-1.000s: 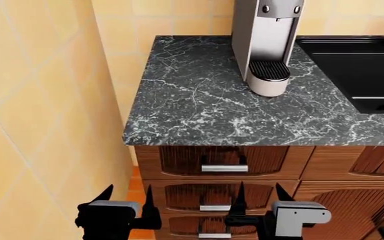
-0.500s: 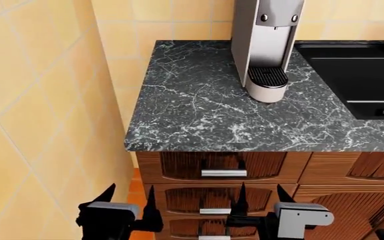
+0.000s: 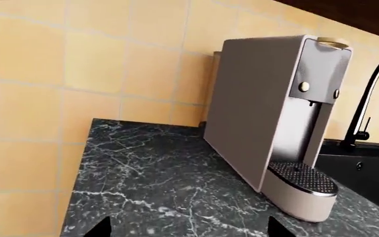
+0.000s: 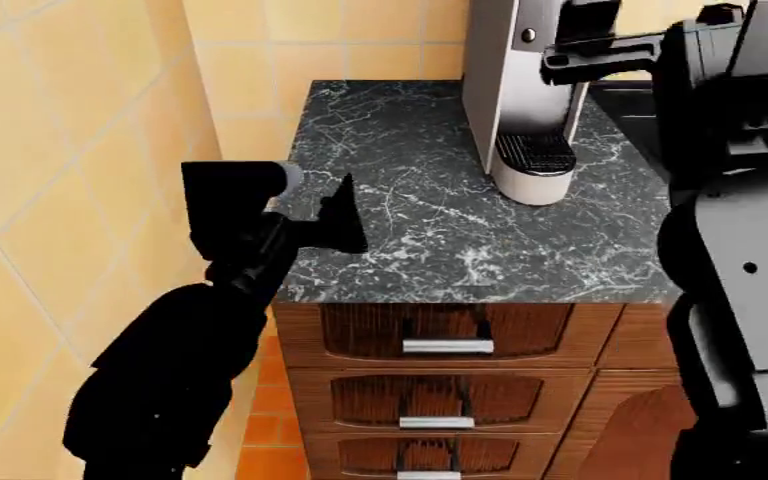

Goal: Pick the mug from the cabinet, place it under the coffee machine dispenser, and press the start button.

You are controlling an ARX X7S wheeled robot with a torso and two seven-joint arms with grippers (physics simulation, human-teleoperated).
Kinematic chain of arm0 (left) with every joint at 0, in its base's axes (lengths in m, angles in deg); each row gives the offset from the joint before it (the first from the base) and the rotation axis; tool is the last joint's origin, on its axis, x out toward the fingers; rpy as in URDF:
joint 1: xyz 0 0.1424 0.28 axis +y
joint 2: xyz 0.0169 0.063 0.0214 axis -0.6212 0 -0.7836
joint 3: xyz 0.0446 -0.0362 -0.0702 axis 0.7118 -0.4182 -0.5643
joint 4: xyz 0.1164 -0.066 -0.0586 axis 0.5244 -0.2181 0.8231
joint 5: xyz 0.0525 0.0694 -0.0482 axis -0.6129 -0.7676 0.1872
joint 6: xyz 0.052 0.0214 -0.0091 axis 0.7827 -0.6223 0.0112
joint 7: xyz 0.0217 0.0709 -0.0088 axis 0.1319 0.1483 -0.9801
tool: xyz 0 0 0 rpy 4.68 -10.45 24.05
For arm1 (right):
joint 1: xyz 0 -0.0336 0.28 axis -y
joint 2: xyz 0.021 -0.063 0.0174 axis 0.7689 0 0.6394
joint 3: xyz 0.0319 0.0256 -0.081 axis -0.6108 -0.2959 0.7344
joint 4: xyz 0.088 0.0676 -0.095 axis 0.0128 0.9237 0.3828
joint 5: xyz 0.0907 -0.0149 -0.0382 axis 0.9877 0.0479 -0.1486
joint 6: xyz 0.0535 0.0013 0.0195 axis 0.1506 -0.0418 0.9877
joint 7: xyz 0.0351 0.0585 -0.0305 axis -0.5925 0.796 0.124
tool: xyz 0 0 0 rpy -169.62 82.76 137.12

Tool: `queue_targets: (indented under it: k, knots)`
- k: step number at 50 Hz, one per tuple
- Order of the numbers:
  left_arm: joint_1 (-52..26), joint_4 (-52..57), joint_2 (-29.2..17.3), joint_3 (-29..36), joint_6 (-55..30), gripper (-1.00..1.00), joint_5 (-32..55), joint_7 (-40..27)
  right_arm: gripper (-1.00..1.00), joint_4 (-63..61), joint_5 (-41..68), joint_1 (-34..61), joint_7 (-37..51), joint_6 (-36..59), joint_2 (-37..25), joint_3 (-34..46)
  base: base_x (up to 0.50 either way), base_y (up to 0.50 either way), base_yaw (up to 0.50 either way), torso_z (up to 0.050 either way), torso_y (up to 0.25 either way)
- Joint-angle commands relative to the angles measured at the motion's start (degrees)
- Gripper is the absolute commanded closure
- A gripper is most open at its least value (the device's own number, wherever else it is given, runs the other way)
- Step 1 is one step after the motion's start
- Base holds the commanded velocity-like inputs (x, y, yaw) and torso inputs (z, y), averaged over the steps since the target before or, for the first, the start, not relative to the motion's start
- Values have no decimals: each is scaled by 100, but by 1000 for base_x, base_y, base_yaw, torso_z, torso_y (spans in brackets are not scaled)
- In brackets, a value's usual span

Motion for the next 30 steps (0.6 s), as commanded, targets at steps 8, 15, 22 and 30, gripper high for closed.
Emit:
queue_targets:
  k: [8,15,22,30]
  knots:
    - [-3376,-3551,332,142,-1587,-100,563,378,-100,8351,141,7812,-649,-1114,930,194,0,0,0,0,0]
    - [-3285,-3525,297,237,-1888,-100,745,442,-100,9591,198,7987,-783,-1148,1147,-789,0,0,0,0,0]
    - [-3267,-3510,287,282,-1946,-100,835,420,-100,10013,89,7986,-1009,-989,1261,-925,0,0,0,0,0]
    - [-3211,-3498,299,309,-1986,-100,942,369,-100,10243,-224,7985,-1211,-585,1350,-803,0,0,0,0,0]
